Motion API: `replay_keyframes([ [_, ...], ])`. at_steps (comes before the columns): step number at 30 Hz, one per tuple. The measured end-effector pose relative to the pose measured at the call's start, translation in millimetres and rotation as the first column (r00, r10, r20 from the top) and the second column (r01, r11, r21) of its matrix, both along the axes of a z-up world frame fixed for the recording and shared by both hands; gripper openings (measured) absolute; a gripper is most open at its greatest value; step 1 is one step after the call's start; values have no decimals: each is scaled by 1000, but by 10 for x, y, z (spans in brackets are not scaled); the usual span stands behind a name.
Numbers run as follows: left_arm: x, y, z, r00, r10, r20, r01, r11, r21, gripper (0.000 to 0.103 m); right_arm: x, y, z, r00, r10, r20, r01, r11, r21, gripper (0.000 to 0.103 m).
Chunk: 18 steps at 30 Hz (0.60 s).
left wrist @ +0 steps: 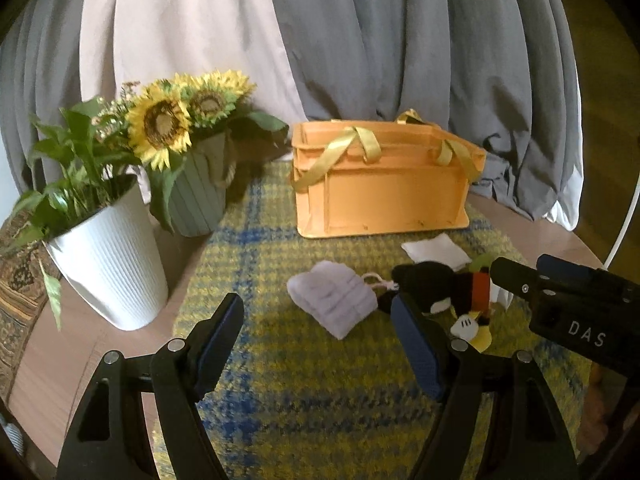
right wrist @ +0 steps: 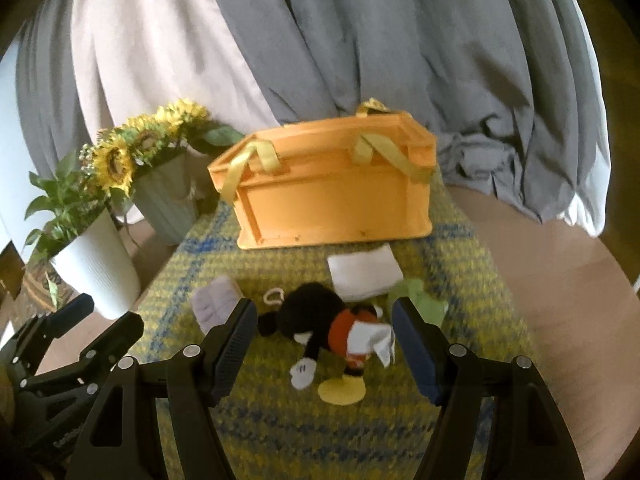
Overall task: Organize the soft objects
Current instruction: 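Withdraw both tools from the crate back toward the table, then grasp the white fluffy towel with the left tool while the right tool grasps the Mickey plush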
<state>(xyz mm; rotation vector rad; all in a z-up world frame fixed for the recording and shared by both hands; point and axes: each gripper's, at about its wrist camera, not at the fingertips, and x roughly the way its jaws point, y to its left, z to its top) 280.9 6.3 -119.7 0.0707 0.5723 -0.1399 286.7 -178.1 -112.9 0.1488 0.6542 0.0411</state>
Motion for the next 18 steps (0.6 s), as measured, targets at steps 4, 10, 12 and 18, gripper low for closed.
replay_keyframes([
  [4,69,-18,-126,999,-14,-33,15,1000,2,72,27,-31,-144,999,-13,-35,14,1000,6,71],
  [10,210,-30,-250,997,-28,-66,28,1000,-15,70,91,-52,-330,997,-13,-76,14,1000,11,71],
  [12,251,-31,-279,997,-31,-70,30,999,-22,69,115,-39,-369,997,-7,-77,8,1000,12,71],
  [18,397,-57,-353,996,-44,-76,43,999,-19,67,256,-68,-454,997,-9,-73,10,1000,20,71],
])
